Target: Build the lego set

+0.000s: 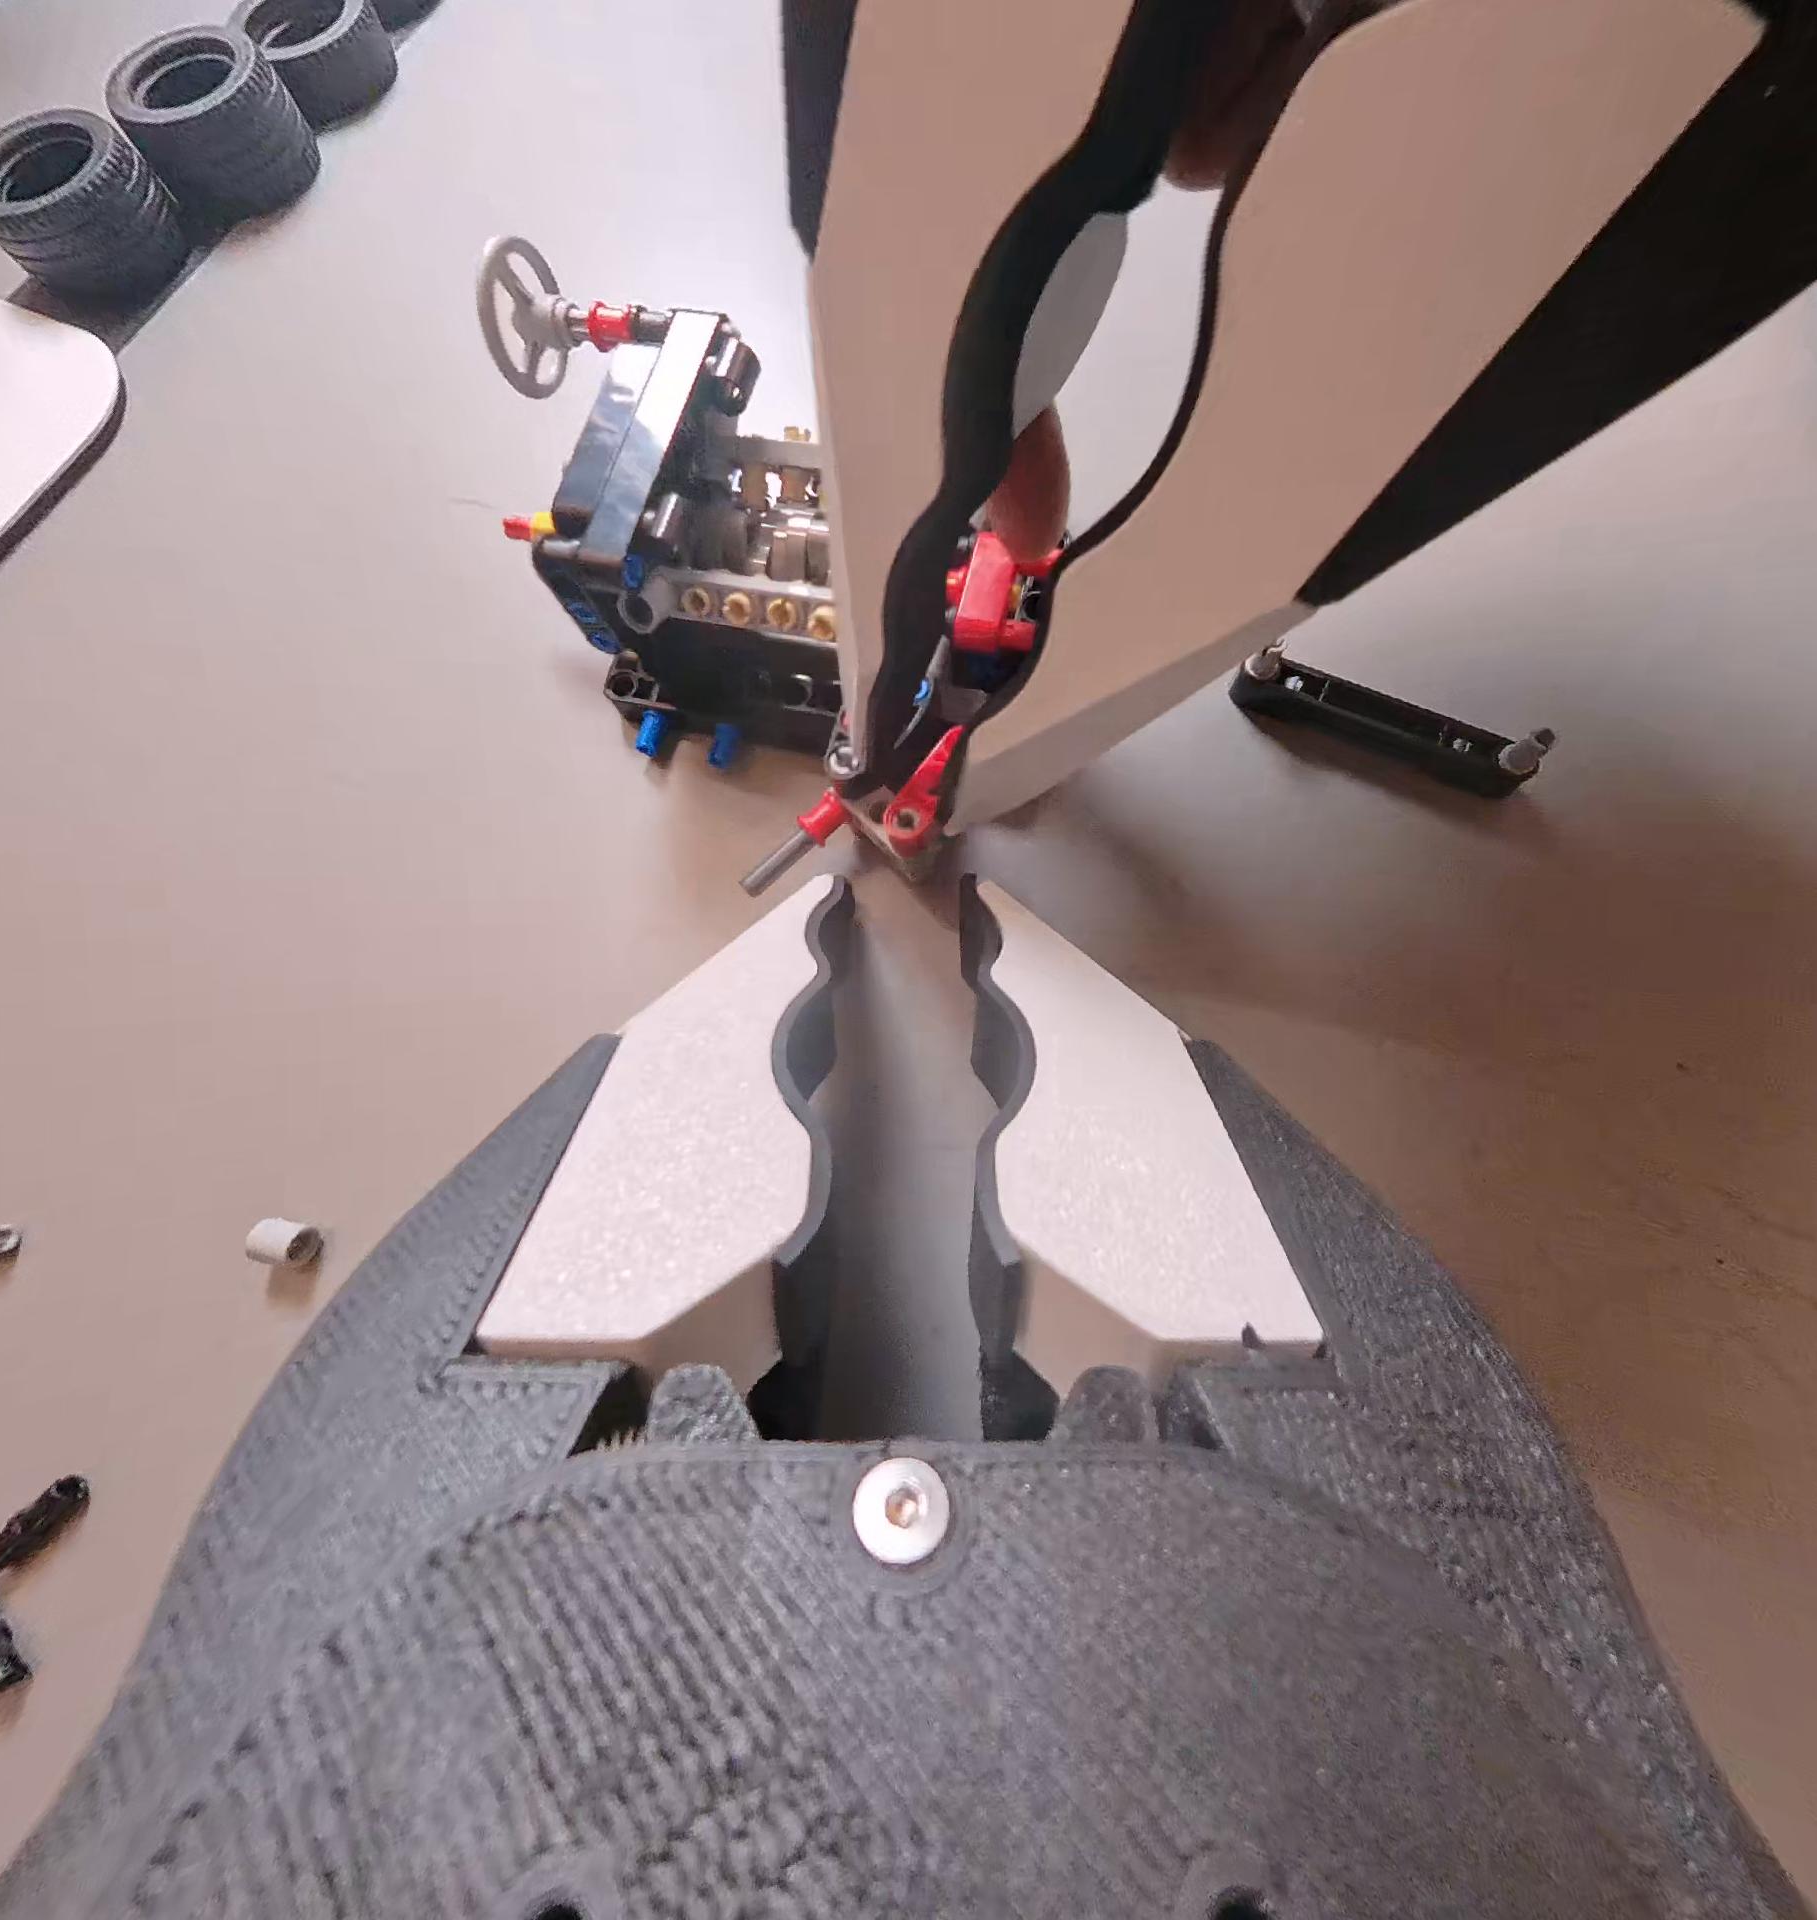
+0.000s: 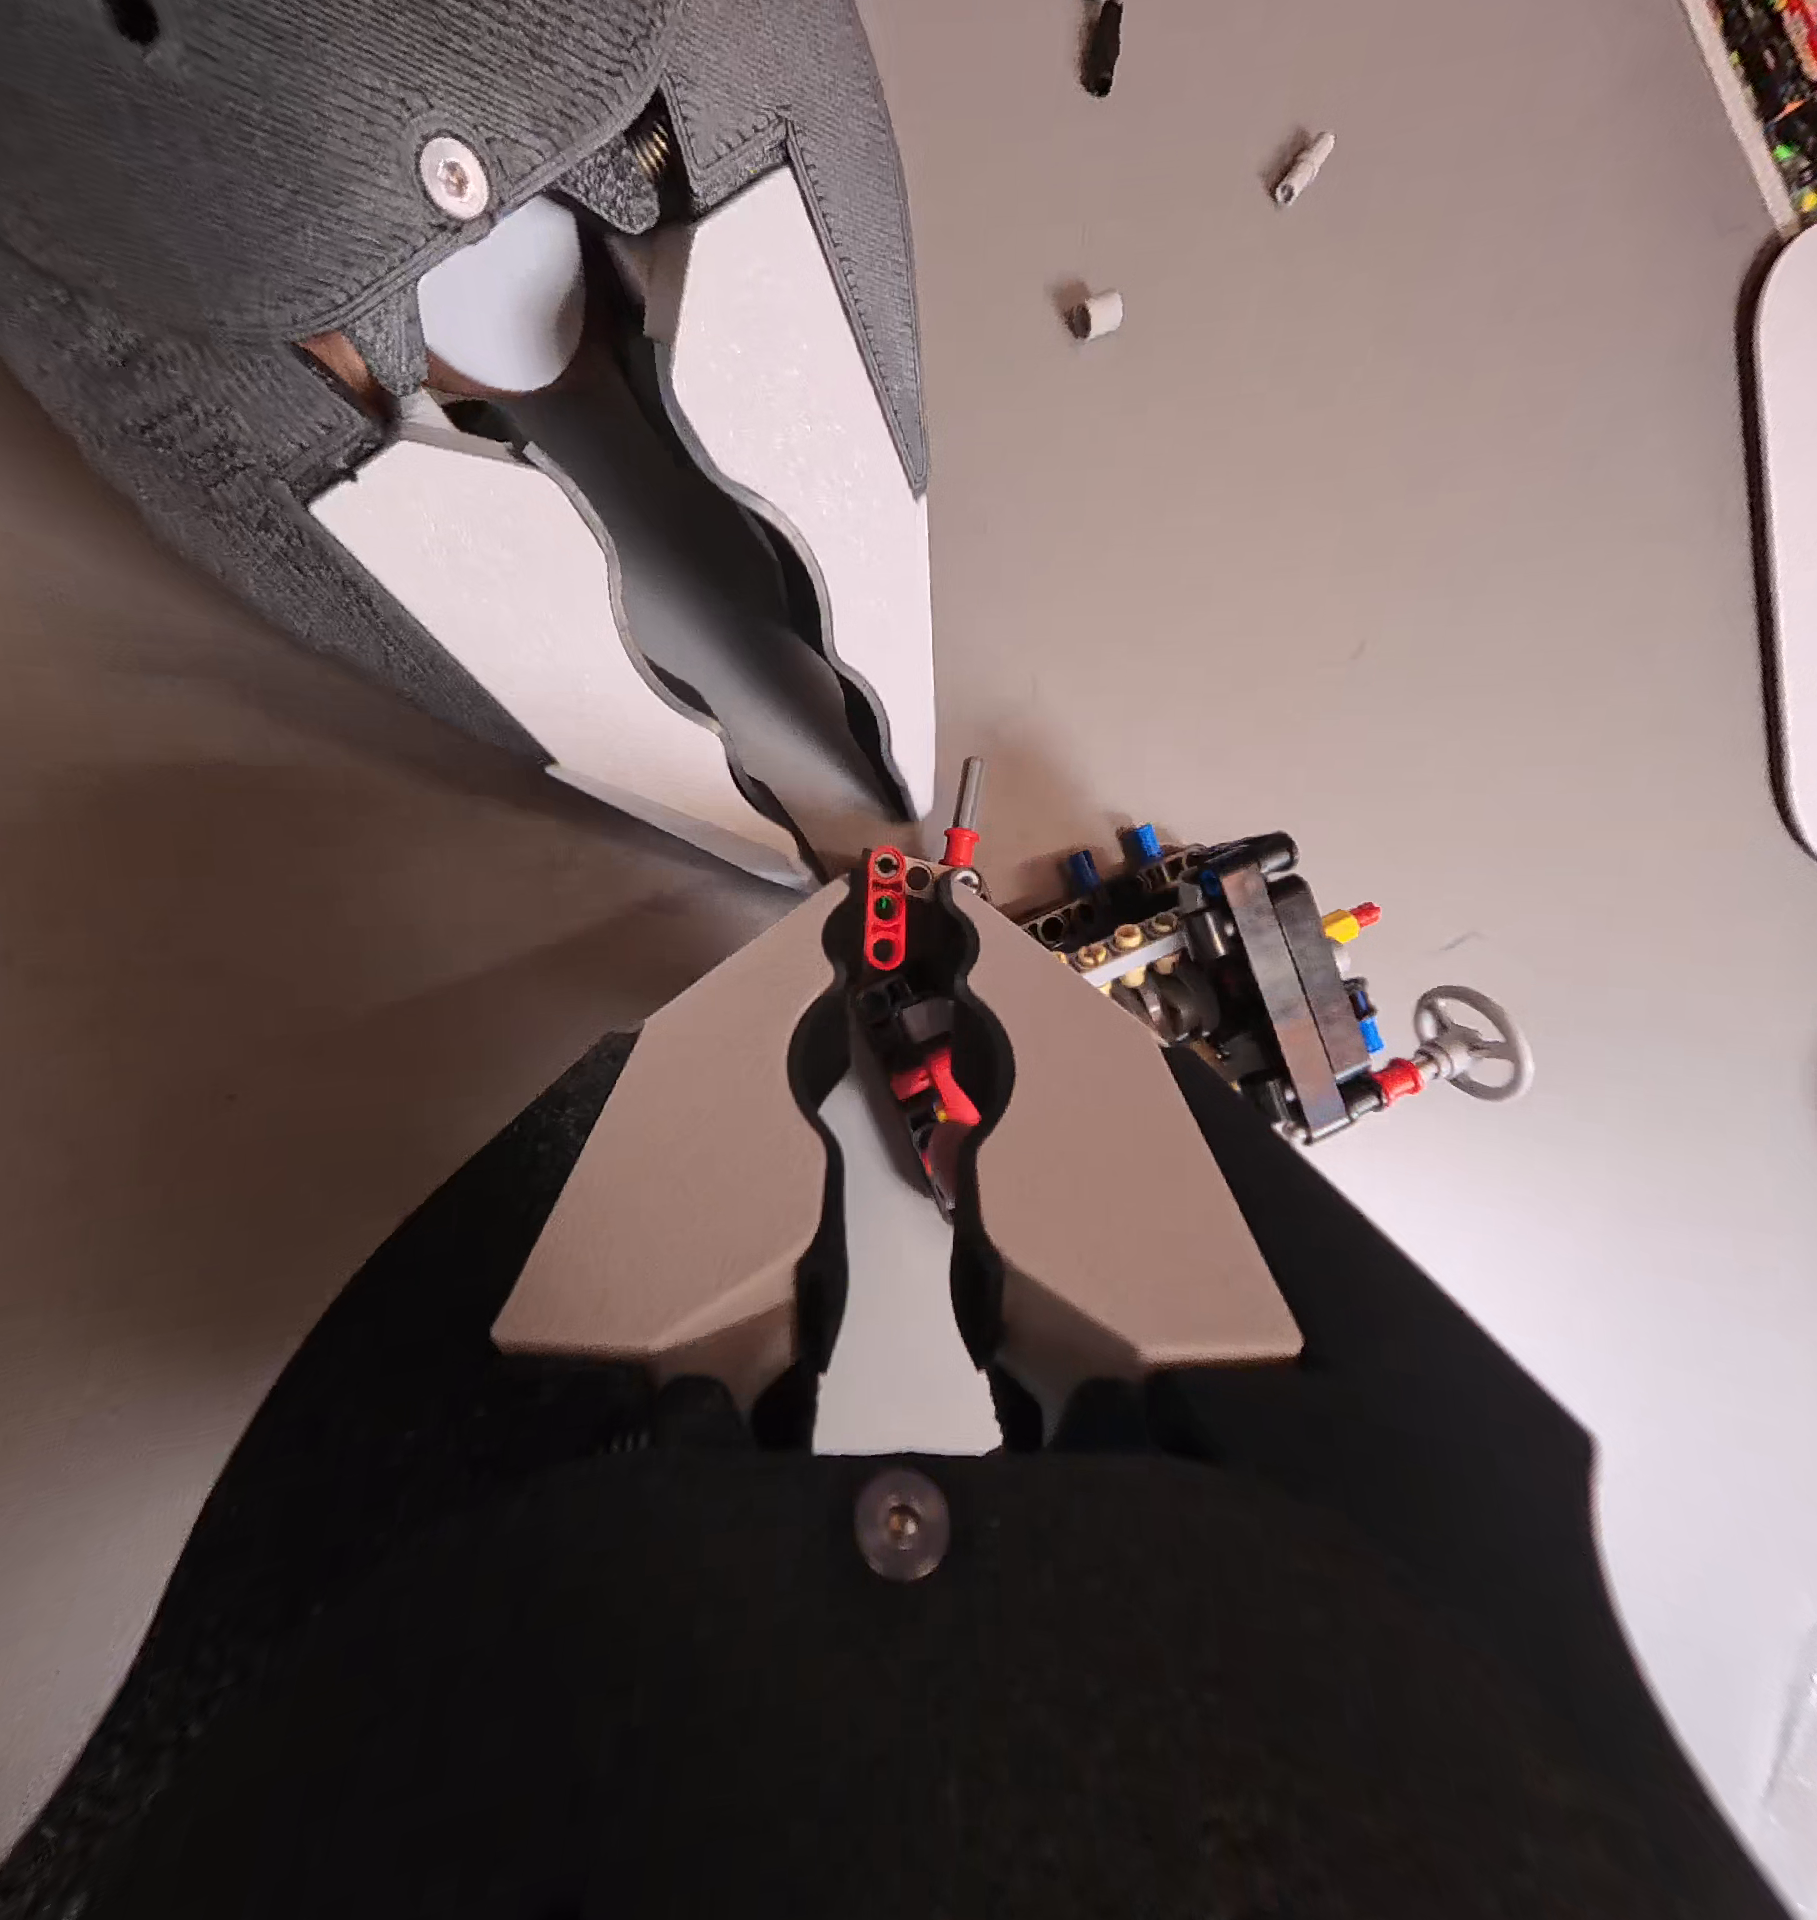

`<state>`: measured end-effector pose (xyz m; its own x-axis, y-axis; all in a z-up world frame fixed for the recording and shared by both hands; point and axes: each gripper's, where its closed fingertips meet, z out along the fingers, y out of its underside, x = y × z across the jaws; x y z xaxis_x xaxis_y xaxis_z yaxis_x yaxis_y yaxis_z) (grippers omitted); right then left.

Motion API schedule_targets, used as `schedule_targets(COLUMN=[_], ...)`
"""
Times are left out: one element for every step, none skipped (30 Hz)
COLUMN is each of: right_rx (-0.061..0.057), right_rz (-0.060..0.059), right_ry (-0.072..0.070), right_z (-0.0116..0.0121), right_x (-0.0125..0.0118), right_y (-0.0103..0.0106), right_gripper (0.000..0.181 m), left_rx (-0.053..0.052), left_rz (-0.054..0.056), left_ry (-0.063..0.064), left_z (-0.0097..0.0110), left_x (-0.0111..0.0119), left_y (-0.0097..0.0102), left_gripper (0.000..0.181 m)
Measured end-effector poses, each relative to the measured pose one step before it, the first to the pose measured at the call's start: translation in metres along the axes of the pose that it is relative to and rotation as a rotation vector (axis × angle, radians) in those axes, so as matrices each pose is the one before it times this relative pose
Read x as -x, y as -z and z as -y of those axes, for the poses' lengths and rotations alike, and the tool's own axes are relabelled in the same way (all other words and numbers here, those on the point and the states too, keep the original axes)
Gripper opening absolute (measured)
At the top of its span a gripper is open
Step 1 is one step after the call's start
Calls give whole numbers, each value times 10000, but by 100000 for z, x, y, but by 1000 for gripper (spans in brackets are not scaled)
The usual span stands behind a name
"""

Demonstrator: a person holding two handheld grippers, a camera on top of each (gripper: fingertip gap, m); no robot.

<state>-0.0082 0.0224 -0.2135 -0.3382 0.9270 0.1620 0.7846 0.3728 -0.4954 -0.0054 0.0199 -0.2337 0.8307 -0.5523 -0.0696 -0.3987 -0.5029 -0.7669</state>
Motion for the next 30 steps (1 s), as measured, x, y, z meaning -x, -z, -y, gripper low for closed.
schedule_targets(right_rx=[98, 39, 121, 186, 221, 183, 138, 103, 69, -2, -64, -15, 62, 122, 65, 7, 33, 38, 2, -17, -25, -23, -6, -16, 20, 40, 63, 63, 61, 37], right_rz=[48, 30, 60, 86, 101, 67, 24, 1, 9, 73, 59, 28, 9, 26, 9, 68, 73, 39, 20, 47, 87, 96, 70, 62, 22, -9, 3, 7, -12, -32], right_ry=[53, 49, 25, 18, 51, 73, 108, 154, 102, 30, 12, 53, 95, 92, 25, -49, -60, -43, -20, -60, -126, -152, -87, -53, -20, 53, 19, 3, -3, 23], right_z=[-9, 111, 22, -25, -55, -1, 24, 13, 36, 120, 205, 114, -30, -130, -73, 7, -23, -59, -23, -16, -11, -42, -83, -18, -1, -10, -7, -8, -8, -4], right_x=[12, -32, -6, 14, 13, -9, -23, -5, 9, 91, 65, 4, -7, 29, -12, 15, -5, -16, 4, 3, 9, 18, 7, 2, -3, 4, 14, -1, -1, 13], right_y=[-149, -62, -22, -11, 24, -13, -21, -3, 3, 28, 48, 49, -17, -118, -137, -62, -18, -28, -50, -31, -23, -63, -67, 6, -11, -8, -18, -9, -17, -7], right_gripper=[12, 12, 11, 11, 11, 11, 11, 11, 11, 9, 7, 7, 7, 7, 7, 6, 6, 6, 6, 6, 6, 5, 6, 6, 6, 6, 6, 6, 6, 6], left_rx=[3, 4, 9, 13, 12, 7, 2, -1, 1, -2, 6, 2, -1, 0, 1, 1, 1, 0, 0, -1, 0, 4, 0, 0, 2, 2, 1, 0, 0, -1], left_rz=[-5, -16, -32, 59, 65, 26, -9, -12, 1, 20, 32, 37, 20, -2, -10, -6, -4, 3, 7, 7, 2, -16, -8, -10, -13, -13, -3, 4, 5, 6], left_ry=[-43, -44, -47, -31, -17, 17, 39, 28, 4, -24, -43, -46, -28, 2, 14, 8, 2, -8, -15, -12, -7, -8, -4, 8, 8, 8, -2, -8, -6, -7], left_z=[60, 69, 61, 44, 7, -6, 4, 0, -8, 14, 8, 4, 0, 5, -5, 0, -1, -4, 3, 0, 4, -9, -1, 9, -3, -6, 2, 4, -1, 0], left_x=[-63, -81, -100, 41, 86, 62, 25, 13, 12, 6, 10, 8, 3, 1, -1, 0, -7, 1, -2, -10, 0, -25, -9, -5, -10, -1, -11, 3, -3, 0], left_y=[-81, -92, -88, -73, -33, -21, 0, -6, -8, -10, -22, -11, -8, -7, 1, -3, 1, -10, -1, 5, -4, -8, 0, 3, -1, 2, -3, -4, 3, 2], left_gripper=[18, 15, 12, 10, 8, 7, 7, 7, 7, 6, 6, 6, 6, 6, 6, 6, 6, 6, 6, 6, 6, 5, 5, 5, 5, 5, 5, 5, 5, 5])
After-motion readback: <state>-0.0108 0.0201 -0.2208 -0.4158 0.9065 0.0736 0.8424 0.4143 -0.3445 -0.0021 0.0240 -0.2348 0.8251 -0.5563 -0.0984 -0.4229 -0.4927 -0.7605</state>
